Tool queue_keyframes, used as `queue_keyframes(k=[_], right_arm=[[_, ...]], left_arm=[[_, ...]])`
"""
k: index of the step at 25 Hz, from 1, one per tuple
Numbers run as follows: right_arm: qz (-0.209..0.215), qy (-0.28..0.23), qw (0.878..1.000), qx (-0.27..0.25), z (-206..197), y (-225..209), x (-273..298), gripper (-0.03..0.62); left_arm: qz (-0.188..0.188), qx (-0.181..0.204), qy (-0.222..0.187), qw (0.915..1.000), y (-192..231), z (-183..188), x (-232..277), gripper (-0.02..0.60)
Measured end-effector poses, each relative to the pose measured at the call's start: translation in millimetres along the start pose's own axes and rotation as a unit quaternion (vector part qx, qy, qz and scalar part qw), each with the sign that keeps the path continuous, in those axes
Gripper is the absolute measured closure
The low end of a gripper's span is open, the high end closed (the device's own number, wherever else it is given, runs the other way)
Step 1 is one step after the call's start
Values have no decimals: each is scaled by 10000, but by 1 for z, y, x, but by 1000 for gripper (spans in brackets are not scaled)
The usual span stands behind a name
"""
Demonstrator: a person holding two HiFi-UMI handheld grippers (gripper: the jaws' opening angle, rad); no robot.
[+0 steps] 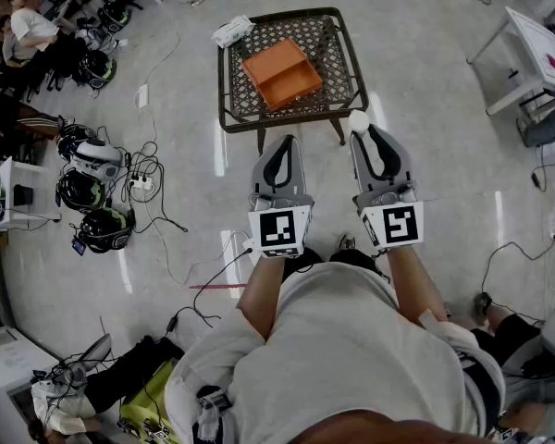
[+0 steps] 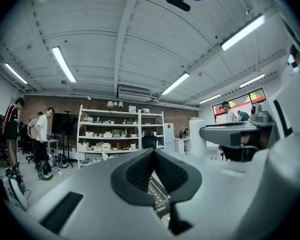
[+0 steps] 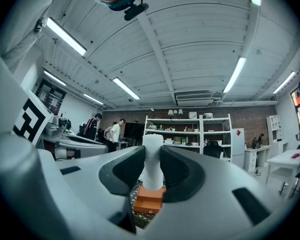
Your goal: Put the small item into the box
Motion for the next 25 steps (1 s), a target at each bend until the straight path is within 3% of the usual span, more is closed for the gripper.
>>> queue_keyframes(k=[25], right_arm=[[-22, 297, 9996, -21, -15, 94, 30, 499]], left_arm=[[-211, -297, 173, 9992, 86, -36, -43, 572]])
Point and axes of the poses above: the fingertips, and each gripper's own axes: x forward along the fingers, y to its left, z out of its top, the point moved 3 cm from there along -x, backward along the fingers, and after that the axes turned 15 degrees about -z, right-handed, at the moved point
